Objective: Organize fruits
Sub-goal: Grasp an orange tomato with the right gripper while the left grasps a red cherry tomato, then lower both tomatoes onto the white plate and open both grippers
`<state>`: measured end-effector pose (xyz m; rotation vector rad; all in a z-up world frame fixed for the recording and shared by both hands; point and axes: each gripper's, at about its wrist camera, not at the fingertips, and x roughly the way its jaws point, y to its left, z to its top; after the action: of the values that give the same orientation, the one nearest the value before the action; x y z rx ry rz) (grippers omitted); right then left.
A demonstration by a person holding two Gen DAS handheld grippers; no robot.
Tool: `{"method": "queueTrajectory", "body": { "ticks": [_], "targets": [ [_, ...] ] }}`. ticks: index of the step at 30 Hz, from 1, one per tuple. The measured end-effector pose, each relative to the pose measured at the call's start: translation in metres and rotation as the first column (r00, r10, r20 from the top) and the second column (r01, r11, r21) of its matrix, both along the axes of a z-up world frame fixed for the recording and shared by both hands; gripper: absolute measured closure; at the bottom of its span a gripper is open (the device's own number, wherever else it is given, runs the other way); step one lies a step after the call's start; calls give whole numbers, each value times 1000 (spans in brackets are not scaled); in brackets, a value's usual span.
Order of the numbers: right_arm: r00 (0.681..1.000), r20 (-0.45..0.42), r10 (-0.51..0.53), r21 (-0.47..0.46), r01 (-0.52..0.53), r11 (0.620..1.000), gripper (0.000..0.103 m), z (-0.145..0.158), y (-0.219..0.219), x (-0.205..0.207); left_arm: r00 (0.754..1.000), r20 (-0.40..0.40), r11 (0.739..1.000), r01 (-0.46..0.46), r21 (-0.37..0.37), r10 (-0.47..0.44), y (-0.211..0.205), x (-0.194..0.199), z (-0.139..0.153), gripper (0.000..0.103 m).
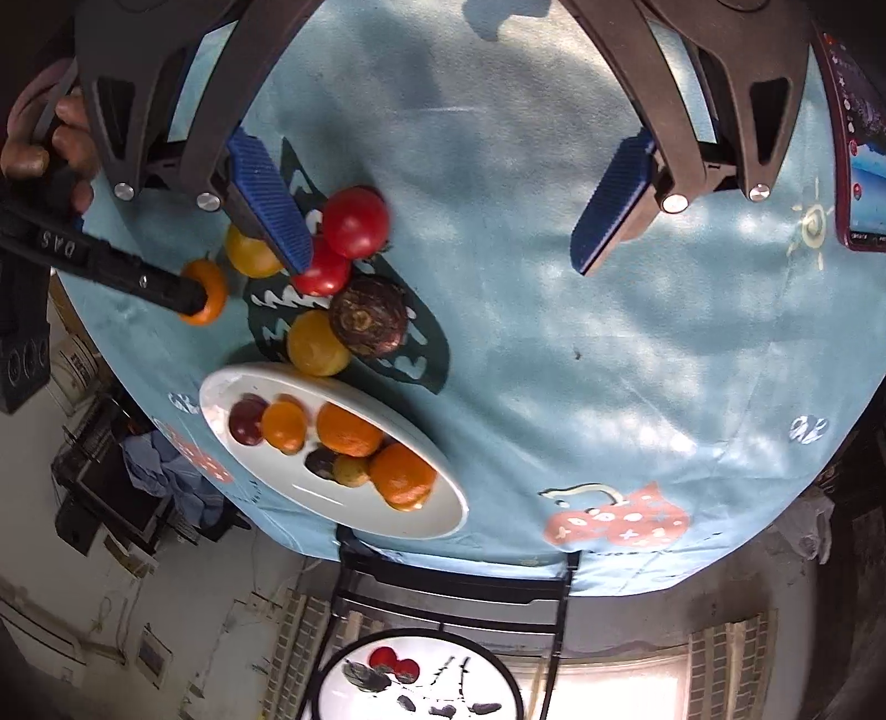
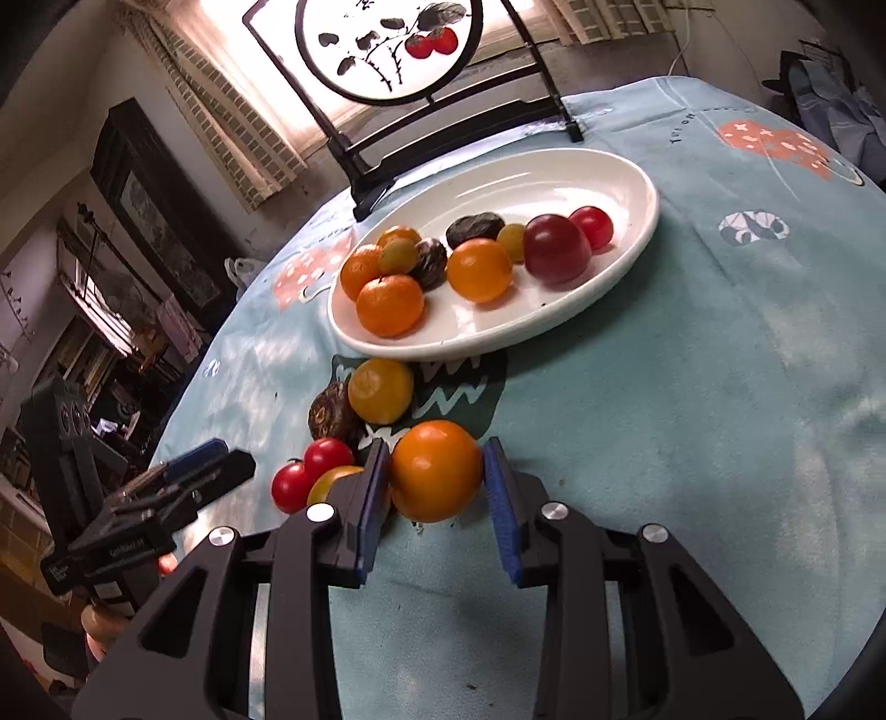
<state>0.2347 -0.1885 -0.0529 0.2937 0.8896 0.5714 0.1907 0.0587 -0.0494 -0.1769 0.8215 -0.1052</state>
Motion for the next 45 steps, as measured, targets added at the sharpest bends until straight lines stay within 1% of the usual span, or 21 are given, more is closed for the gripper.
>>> {"method": "queueTrajectory", "body": {
  "ticks": [2, 3, 4, 5, 6, 7, 10, 13, 16, 20, 23, 26, 27, 28, 31, 33, 36, 39, 42, 45],
  "targets": [
    [1000, -16, -13, 5, 13, 1000, 68, -2, -2, 2, 999, 1, 997, 49, 56, -49, -15, -1, -2, 8],
    [1000, -25, -14, 6, 14, 1000, 68, -3, -3, 3, 998, 0, 994, 68, 86, -69, -21, -1, -3, 12],
    [999, -33, -13, 6, 13, 1000, 68, -4, -3, 4, 996, -3, 992, 87, 96, -87, -25, -1, -3, 16],
    [999, -38, -13, 7, 13, 1000, 68, -4, -3, 4, 995, -4, 991, 98, 94, -98, -26, -1, -3, 17],
    [999, -39, -15, 7, 15, 1000, 68, -4, -4, 5, 995, -9, 991, 99, 85, -99, -25, 0, -4, 22],
    [999, -38, -17, 6, 17, 1000, 68, -3, -4, 5, 995, -20, 993, 98, 71, -97, -23, 2, -6, 30],
    [999, -45, -18, 6, 18, 1000, 68, -4, -5, 6, 992, -57, 994, 109, 17, -108, -16, 7, -12, 42],
    [998, -55, -20, 9, 21, 1000, 68, -5, -6, 7, 986, -67, 988, 153, 22, -152, -22, 7, -14, 47],
    [998, -57, -16, 11, 16, 1000, 68, -5, -6, 6, 978, -92, 982, 190, 23, -187, -30, 10, -18, 48],
    [999, -47, -6, 11, 7, 1000, 68, -3, -5, 5, 974, -98, 974, 210, 83, -202, -39, 13, -19, 49],
    [999, -43, -7, 11, 7, 1000, 68, -2, -5, 5, 975, -97, 972, 212, 106, -202, -42, 14, -19, 51],
    [999, -44, -6, 12, 7, 1000, 68, -2, -6, 4, 976, -96, 972, 204, 120, -193, -41, 15, -18, 58],
    [999, -44, -6, 12, 7, 1000, 68, -2, -6, 4, 976, -95, 971, 208, 118, -198, -41, 14, -18, 63],
    [999, -45, -6, 12, 7, 1000, 68, -2, -6, 4, 973, -95, 969, 221, 109, -212, -43, 14, -18, 71],
    [999, -46, -9, 10, 9, 1000, 68, -3, -6, 4, 971, -96, 962, 232, 141, -220, -49, 12, -17, 72],
    [999, -46, -10, 9, 10, 1000, 68, -3, -7, 4, 971, -96, 962, 233, 142, -221, -49, 12, -17, 72],
    [999, -39, -11, 8, 12, 1000, 68, -2, -7, 4, 975, -88, 969, 213, 124, -203, -45, 12, -15, 73],
    [1000, -22, -17, 4, 17, 1000, 68, 0, -7, 2, 980, -61, 977, 194, 86, -189, -38, 10, -7, 73],
    [1000, 19, -22, 14, 22, 1000, 68, 6, -6, 0, 985, -19, 983, 175, 50, -174, -32, 15, 7, 73],
    [997, 75, -17, 5, 16, 1000, 68, 16, -3, 3, 989, 19, 988, 149, 25, -150, -30, 30, 24, 73]
  ]
}}
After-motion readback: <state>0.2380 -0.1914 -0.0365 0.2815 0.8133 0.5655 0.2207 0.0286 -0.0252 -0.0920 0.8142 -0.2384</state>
